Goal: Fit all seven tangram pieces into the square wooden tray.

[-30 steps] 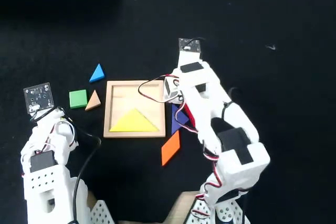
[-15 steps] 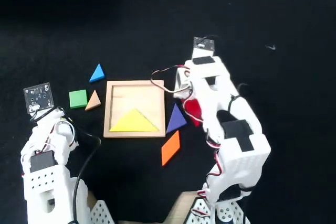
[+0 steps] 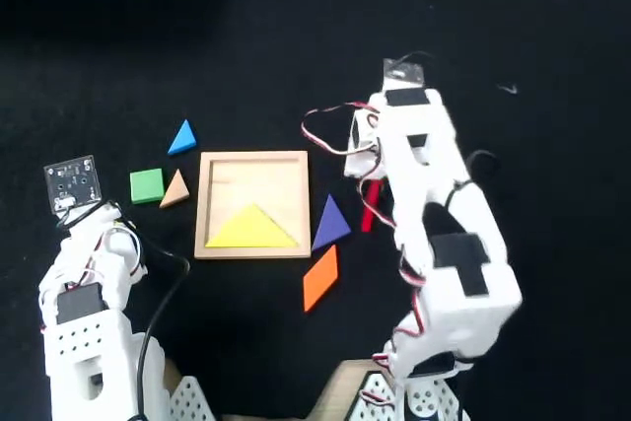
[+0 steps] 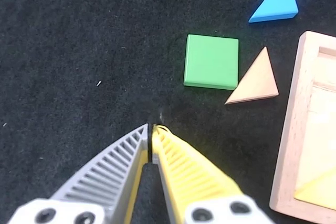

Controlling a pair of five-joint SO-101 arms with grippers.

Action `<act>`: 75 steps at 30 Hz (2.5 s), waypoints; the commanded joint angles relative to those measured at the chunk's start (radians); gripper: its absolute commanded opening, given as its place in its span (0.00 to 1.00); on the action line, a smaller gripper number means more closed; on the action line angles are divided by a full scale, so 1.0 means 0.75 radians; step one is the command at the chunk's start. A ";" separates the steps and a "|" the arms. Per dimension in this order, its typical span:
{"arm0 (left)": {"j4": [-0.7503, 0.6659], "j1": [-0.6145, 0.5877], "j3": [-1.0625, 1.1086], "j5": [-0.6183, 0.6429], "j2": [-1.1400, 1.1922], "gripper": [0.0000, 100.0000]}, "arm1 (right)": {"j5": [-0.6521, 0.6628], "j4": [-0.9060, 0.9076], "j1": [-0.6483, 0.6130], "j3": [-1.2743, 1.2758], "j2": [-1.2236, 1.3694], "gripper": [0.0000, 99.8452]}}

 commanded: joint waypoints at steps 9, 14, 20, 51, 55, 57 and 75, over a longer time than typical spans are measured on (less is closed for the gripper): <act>-0.006 0.013 -0.003 0.000 -0.020 0.03 | 0.104 -0.102 0.023 0.130 -0.146 0.05; -0.033 0.013 0.005 0.000 -0.018 0.03 | 0.162 -0.063 0.020 0.095 -0.146 0.01; -0.043 0.013 0.015 0.000 -0.020 0.03 | 0.198 -0.065 0.014 0.071 -0.146 0.01; -0.033 -0.146 -0.001 0.098 -0.020 0.03 | 0.018 -0.055 -0.667 -0.412 -0.085 0.01; -0.031 -0.187 -0.007 0.125 -0.020 0.03 | -0.119 -0.133 -0.747 -0.420 0.015 0.01; -0.031 -0.181 -0.007 0.125 -0.020 0.03 | -0.241 -0.139 -0.767 -0.420 0.042 0.01; -0.035 -0.154 -0.005 0.125 -0.020 0.03 | -0.526 -0.143 -0.869 -0.420 0.197 0.01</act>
